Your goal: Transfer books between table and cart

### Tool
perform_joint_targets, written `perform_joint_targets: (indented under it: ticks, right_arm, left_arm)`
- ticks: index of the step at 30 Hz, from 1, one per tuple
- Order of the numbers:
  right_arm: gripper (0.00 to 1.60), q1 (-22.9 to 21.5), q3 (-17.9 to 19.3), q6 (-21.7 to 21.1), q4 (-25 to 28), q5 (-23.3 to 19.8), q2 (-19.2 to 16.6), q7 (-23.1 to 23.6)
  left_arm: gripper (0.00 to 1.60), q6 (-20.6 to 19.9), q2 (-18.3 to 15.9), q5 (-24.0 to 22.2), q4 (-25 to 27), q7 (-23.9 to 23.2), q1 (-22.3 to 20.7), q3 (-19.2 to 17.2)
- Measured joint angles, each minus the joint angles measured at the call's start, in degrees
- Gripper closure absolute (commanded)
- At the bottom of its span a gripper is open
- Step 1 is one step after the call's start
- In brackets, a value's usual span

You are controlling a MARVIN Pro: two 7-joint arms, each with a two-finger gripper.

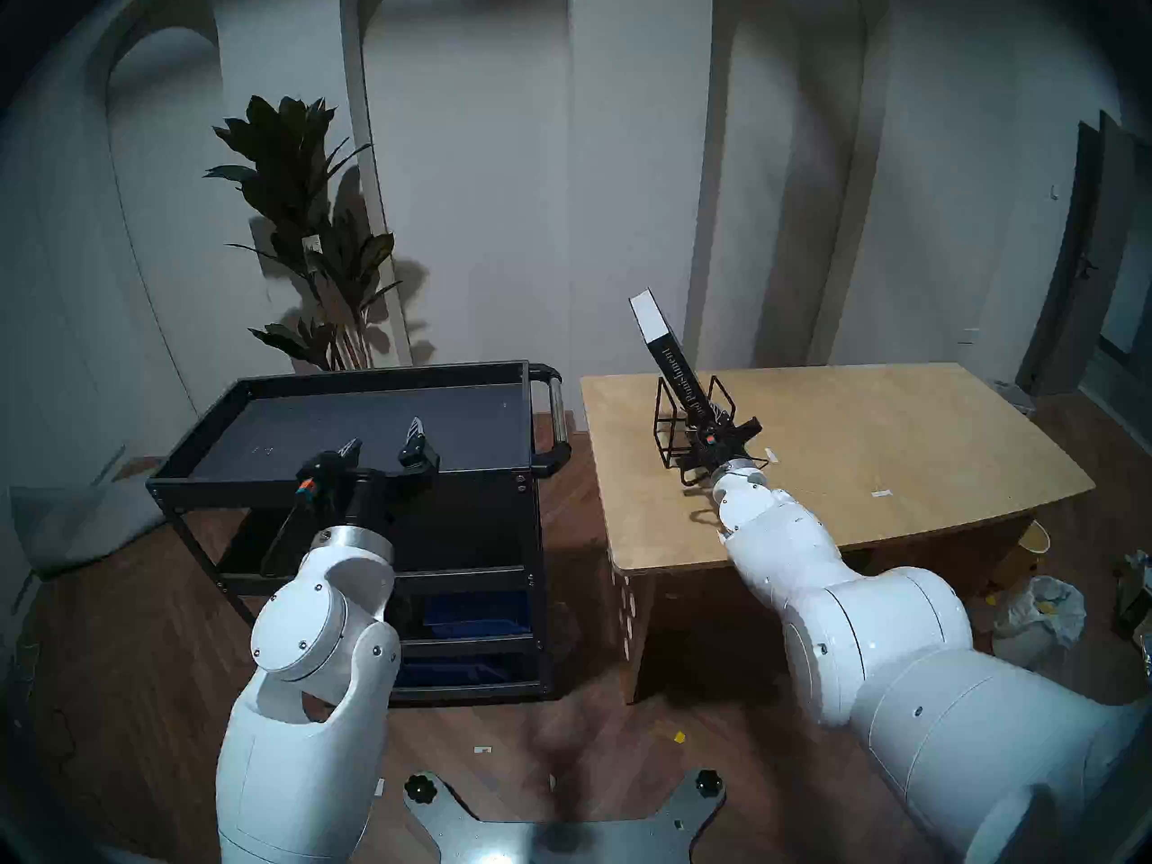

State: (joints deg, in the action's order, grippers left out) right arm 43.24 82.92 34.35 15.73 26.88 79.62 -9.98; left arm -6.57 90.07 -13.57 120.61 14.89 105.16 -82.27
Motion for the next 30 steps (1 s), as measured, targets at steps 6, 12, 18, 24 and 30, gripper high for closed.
perform_joint_targets:
  ticks: [6, 12, 18, 24, 30]
  right_arm:
    - [1.6, -0.06, -0.08, 1.62, 0.06, 0.01, -0.17, -0.44]
    - [1.6, 0.03, -0.11, 2.96, 0.73, -0.01, -0.25, -0.69]
    - [1.6, 0.45, 0.77, 5.11, 3.34, -1.02, -0.1, -0.95]
    - [1.6, 1.3, 1.94, 7.54, 7.72, -2.54, 1.02, -1.52]
    - [1.6, 1.6, 2.48, 9.67, 11.15, -3.78, 2.74, -1.95]
  left_arm:
    - [0.0, -0.08, -0.29, 0.0, 0.16, 0.41, 0.02, 0.42]
    - [0.0, -0.11, -0.46, 0.01, 0.19, 0.73, 0.03, 0.69]
    - [0.0, -0.14, -0.68, -0.05, 0.2, 0.86, 0.0, 1.22]
    - [0.0, -0.05, -1.05, -1.52, 0.78, 0.5, -0.07, 2.36]
    - [0.0, 0.07, -1.42, -3.07, 2.97, -0.35, -0.1, 3.4]
